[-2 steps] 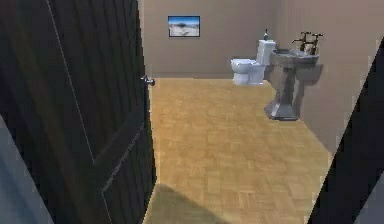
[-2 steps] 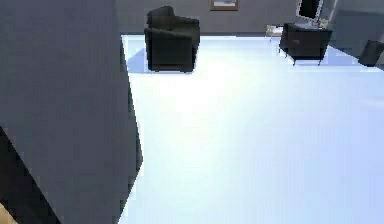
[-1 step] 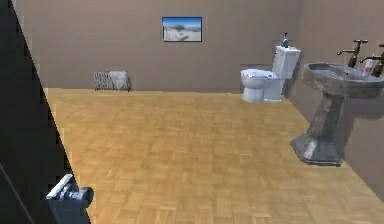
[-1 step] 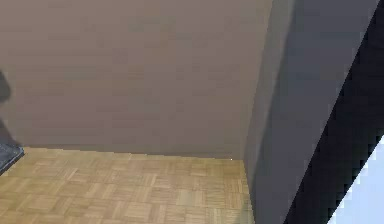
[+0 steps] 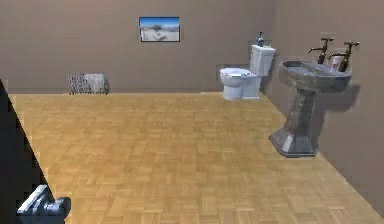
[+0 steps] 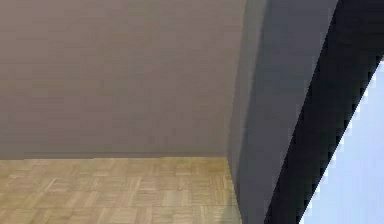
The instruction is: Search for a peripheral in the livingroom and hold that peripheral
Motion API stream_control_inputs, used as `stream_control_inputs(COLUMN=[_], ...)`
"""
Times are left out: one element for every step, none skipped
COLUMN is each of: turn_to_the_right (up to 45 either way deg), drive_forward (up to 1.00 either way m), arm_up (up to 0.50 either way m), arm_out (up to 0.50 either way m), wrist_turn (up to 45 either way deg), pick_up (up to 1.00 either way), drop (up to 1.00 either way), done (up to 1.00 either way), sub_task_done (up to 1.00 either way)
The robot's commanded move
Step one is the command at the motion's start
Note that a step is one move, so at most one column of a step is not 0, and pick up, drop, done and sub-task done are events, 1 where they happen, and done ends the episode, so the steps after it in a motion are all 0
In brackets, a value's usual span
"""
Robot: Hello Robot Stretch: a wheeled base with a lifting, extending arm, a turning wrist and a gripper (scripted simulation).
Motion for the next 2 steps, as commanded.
stream_control_inputs(turn_to_the_right=[0.0, -3.0], drive_forward=[0.55, 0.0], arm_up=[0.0, 0.0], arm_out=[0.0, 0.0], wrist_turn=[0.0, 0.0], pick_up=[0.0, 0.0], drop=[0.0, 0.0], done=[0.0, 0.0], sub_task_done=[0.0, 0.0])
